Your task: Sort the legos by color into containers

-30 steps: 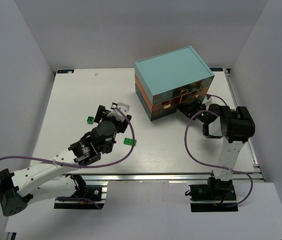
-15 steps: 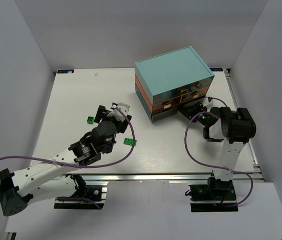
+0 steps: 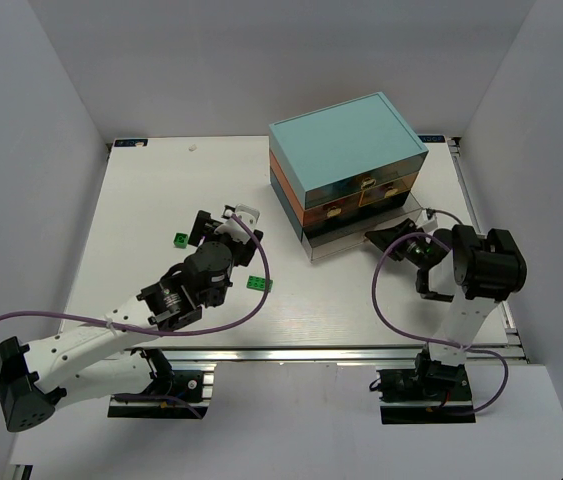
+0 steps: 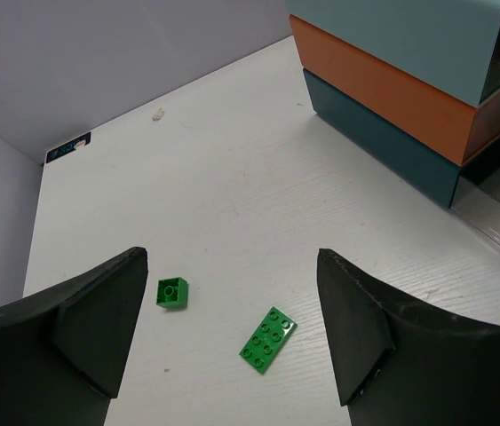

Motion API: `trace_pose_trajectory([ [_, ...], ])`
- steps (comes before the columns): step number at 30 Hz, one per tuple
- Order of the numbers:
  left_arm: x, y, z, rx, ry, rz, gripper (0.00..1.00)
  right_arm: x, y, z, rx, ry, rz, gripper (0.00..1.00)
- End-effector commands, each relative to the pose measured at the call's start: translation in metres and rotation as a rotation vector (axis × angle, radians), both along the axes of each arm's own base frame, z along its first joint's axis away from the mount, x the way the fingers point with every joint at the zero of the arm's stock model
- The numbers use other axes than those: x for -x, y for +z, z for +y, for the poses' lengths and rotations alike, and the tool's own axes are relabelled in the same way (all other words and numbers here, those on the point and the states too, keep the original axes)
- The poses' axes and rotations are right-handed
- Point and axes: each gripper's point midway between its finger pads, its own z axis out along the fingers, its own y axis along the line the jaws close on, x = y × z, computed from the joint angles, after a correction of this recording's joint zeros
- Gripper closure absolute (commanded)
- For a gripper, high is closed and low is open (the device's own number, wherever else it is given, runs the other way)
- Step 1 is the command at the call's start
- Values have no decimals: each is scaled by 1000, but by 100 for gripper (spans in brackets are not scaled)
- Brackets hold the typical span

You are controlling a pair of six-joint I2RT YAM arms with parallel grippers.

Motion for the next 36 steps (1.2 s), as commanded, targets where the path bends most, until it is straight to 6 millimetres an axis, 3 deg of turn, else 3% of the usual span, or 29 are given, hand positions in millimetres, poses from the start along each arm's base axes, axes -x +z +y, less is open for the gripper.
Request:
trace_pose_trajectory([
  [1,-1,0,-1,6,9,-8,14,25,10,6,15,98,-54,76],
  [5,-3,-6,-3,-10,10,2,14,36,7,4,9,106,-37,68],
  [6,-3,-6,-3,-13,13,3,14,34,9,3,7,108,-40,55],
  [8,-4,-9,-3,-20,19,6,13,33,10,3,-7,124,-36,40],
  [9,-4,-9,-2,-20,23,6,13,32,12,3,-10,135,-45,24],
  [11,-4,-10,-2,-27,26,7,13,35,17,3,-20,150,-50,11],
  [18,-7,-14,-2,-24,37,17,13,59,31,1,2,213,-56,11],
  [25,-3,-2,-4,35,8,6,24,95,53,10,85,313,-52,11],
  [28,0,3,-8,66,-24,6,39,97,72,13,218,373,-203,11],
  [29,1,5,-10,78,-35,11,53,99,75,16,242,394,-194,11],
  [32,4,12,-20,144,-96,22,71,104,102,30,389,477,-389,11],
  [33,5,15,-22,164,-114,25,73,105,111,33,434,486,-456,11],
  [34,4,16,-22,172,-116,28,74,117,128,52,471,550,-580,11],
  [36,6,23,-23,196,-125,30,74,120,147,59,581,564,-759,11],
])
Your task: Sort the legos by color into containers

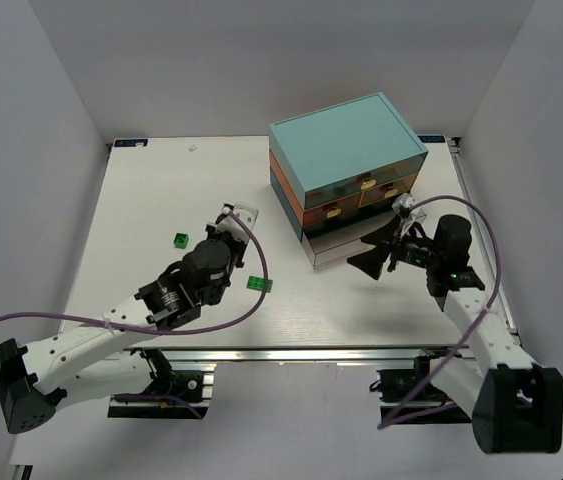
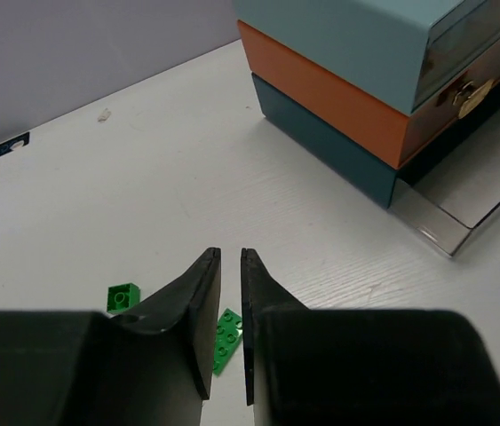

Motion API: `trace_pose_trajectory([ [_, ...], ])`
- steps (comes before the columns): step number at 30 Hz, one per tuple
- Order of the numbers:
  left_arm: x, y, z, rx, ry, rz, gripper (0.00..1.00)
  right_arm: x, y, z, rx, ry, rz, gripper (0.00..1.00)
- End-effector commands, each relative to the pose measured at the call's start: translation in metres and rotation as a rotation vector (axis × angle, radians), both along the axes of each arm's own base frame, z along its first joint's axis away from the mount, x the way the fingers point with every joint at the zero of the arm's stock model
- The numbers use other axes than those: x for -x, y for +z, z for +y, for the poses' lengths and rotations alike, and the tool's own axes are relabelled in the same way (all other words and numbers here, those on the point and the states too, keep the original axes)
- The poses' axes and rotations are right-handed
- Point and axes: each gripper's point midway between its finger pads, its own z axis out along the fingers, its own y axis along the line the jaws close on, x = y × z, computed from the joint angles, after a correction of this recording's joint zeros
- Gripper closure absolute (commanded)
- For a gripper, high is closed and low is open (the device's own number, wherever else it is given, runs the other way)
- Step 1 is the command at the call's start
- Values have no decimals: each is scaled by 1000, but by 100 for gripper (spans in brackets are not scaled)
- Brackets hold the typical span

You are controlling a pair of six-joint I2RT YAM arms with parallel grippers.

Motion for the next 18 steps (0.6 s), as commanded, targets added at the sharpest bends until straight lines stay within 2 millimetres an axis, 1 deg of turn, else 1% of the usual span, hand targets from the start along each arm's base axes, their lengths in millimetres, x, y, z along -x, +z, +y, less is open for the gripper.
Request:
trace_pose_trajectory([
  [1,3,30,-2,114,-36,-17,74,15,29,22,146,140,-331,11],
  [2,2,32,1,127,-26,-19,74,19,33,32,183,192,-404,11],
  [3,3,34,3,134,-21,-24,73,26,34,45,198,248,-402,11],
  [4,1,36,8,143,-6,-29,72,27,34,52,217,277,-420,11],
  [5,2,34,8,140,-3,-19,72,32,26,65,257,304,-414,11],
  [6,-3,33,17,158,31,-11,70,40,16,83,285,369,-424,11],
  [7,-5,27,19,138,39,4,69,32,12,88,336,346,-436,11],
  [8,-6,17,22,135,53,36,67,32,7,97,359,362,-437,17],
  [9,-10,10,31,136,87,58,65,53,-10,126,389,474,-433,20],
  [10,-12,1,38,120,112,82,63,44,-11,134,447,446,-434,23],
  [11,-12,-11,45,101,145,118,60,56,-15,152,464,495,-438,27],
  [12,-13,-16,55,97,185,128,58,61,-37,166,513,539,-398,27],
  [13,-16,-23,68,96,234,138,54,62,-47,170,557,557,-365,28],
  [14,-15,-23,75,107,258,140,47,56,-38,185,581,543,-390,28],
  [15,-16,-21,80,135,281,142,44,58,-58,194,626,573,-343,26],
  [16,-18,-21,94,135,341,143,40,58,-64,199,656,581,-319,24],
  [17,-19,-20,101,148,368,139,38,51,-54,211,649,571,-333,14],
  [18,-19,-18,105,156,383,133,37,49,-69,217,676,582,-300,11],
])
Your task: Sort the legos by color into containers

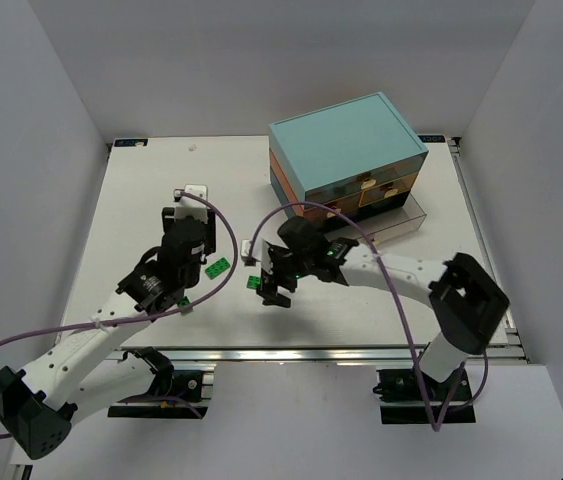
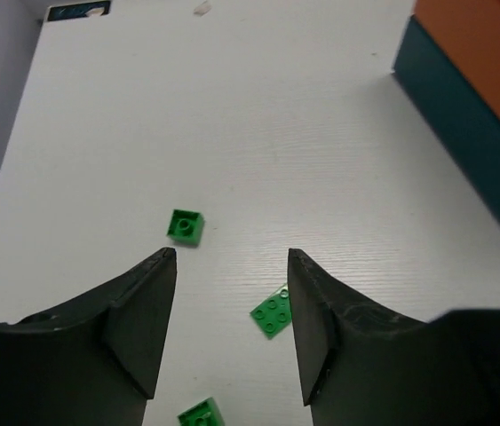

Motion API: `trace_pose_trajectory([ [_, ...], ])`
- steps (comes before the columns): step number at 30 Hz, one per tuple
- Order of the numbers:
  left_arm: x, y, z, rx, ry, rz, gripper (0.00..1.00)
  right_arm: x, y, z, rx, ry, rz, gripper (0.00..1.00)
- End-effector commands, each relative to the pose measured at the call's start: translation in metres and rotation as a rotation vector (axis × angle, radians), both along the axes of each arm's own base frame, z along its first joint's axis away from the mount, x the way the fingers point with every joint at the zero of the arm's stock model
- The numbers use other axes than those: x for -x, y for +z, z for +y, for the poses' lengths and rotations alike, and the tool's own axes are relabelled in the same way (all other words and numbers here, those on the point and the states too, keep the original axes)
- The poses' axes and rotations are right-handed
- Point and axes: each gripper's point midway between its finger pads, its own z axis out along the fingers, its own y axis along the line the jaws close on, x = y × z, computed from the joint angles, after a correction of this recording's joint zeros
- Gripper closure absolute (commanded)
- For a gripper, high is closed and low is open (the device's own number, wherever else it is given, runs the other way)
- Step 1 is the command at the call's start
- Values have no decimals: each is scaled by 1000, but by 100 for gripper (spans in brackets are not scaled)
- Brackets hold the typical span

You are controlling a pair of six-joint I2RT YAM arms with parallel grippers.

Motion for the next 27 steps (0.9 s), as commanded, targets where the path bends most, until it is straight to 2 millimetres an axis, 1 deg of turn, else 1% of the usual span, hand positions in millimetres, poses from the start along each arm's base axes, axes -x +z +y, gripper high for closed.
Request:
trace_pose_trajectory([
  [1,2,6,28,52,115,-8,36,-25,-2,14,91,-67,-66,11],
  [2,2,6,32,54,127,-15,35,-29,4,23,84,-73,-76,11],
  [3,3,9,34,49,127,-28,34,-32,-9,26,114,-80,-62,11],
  [4,3,10,38,50,140,-37,34,-36,-15,28,135,-91,-72,11],
  [5,4,9,40,42,140,-37,33,-41,-13,33,137,-99,-82,11],
  [6,5,10,40,45,138,-43,33,-43,-27,34,168,-101,-71,11],
  [9,3,9,44,46,150,-42,33,-48,-36,43,184,-91,-61,11],
  [11,2,7,42,50,139,-38,33,-50,-40,48,192,-88,-51,11],
  [13,2,7,45,48,146,-36,32,-50,-48,54,217,-79,-37,11],
  [14,2,7,45,47,147,-38,32,-51,-57,54,236,-80,-25,11],
  [16,3,11,46,56,149,-50,32,-54,-63,54,251,-88,-28,11],
  [20,5,14,51,59,158,-69,31,-54,-84,47,297,-92,-20,11],
  [21,5,15,51,62,153,-72,31,-56,-86,46,301,-95,-16,12],
  [24,5,15,51,58,153,-69,31,-52,-93,42,324,-81,6,17],
  [27,5,14,50,60,148,-71,31,-44,-99,36,339,-54,49,25],
])
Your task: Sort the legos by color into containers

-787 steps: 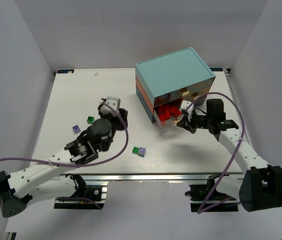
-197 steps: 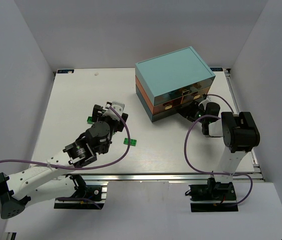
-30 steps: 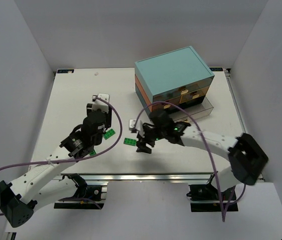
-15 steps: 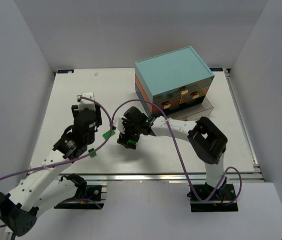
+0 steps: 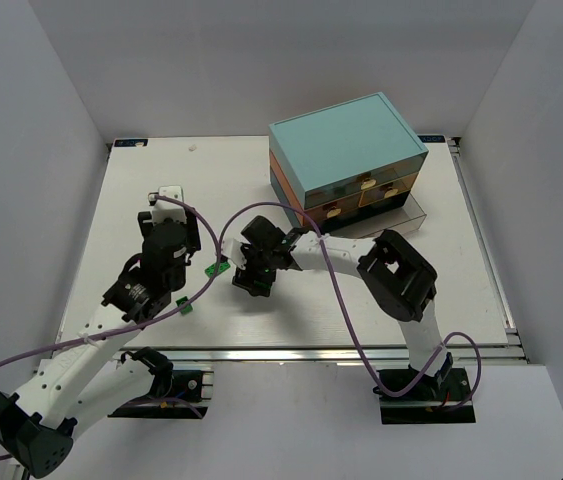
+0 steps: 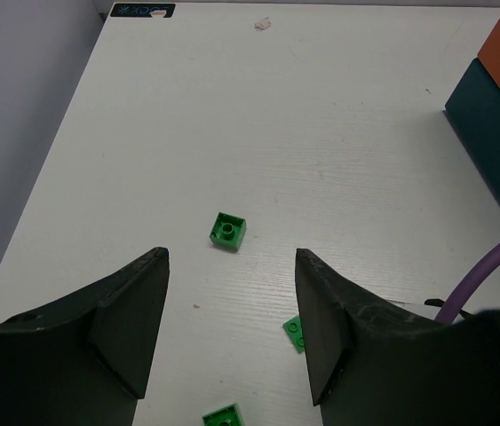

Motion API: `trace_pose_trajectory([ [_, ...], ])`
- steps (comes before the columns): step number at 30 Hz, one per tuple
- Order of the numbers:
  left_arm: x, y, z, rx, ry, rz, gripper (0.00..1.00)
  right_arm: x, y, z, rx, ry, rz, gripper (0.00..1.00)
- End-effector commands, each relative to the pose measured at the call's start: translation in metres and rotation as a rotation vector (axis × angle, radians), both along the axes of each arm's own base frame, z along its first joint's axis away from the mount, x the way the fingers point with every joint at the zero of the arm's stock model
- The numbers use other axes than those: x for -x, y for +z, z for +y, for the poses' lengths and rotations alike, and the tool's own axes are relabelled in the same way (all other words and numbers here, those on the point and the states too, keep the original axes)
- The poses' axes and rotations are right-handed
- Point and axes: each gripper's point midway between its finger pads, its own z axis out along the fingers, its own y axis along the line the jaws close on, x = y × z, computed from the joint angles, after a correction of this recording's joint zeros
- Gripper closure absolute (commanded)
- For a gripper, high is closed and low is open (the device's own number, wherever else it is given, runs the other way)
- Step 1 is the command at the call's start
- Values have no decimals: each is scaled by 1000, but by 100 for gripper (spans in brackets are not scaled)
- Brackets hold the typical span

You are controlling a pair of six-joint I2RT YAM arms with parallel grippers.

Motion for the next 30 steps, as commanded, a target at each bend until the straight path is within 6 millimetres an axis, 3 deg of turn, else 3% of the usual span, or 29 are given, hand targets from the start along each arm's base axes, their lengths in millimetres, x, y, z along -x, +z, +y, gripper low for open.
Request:
trace_pose_trajectory([
  [1,0,4,2,10,-1,-21,31,9,-15,-12,58,34,52,35],
  [7,0,4,0,14,-13,-23,31,20,-27,-45,129,61,103,73],
  [9,-1,2,-2,16,-20,-22,31,31,-18,-47,96,116,134,85],
  [10,-1,-1,-3,12,-26,-14,31,34,-9,-47,68,145,147,95],
  [11,-2,-4,-4,8,-29,-7,31,34,11,-44,20,178,127,100],
  [13,-5,-9,-7,-1,-33,10,31,44,36,-40,-66,238,144,100],
  [14,-5,-11,-7,-4,-35,18,31,46,62,-38,-122,266,107,100],
  [15,-6,-12,-8,-6,-36,25,31,49,74,-37,-156,297,106,100],
  [16,-7,-15,-9,-8,-36,35,31,54,94,-39,-185,313,93,100],
  [19,-8,-15,-14,8,-50,45,31,50,127,-53,-220,291,38,100],
  [22,-7,-16,-27,58,-100,76,31,30,144,-76,-204,214,-87,100],
  [24,-3,-27,-41,89,-169,132,30,-2,145,-101,-126,125,-232,100],
  [25,-1,-30,-47,125,-182,149,30,-14,152,-113,-100,138,-327,100],
  [26,2,-36,-50,140,-195,174,30,-21,145,-124,-62,135,-369,100],
  [28,10,-47,-57,197,-202,241,27,-45,150,-147,9,93,-495,100],
  [30,19,-57,-60,225,-206,304,19,-56,149,-157,39,79,-556,100],
])
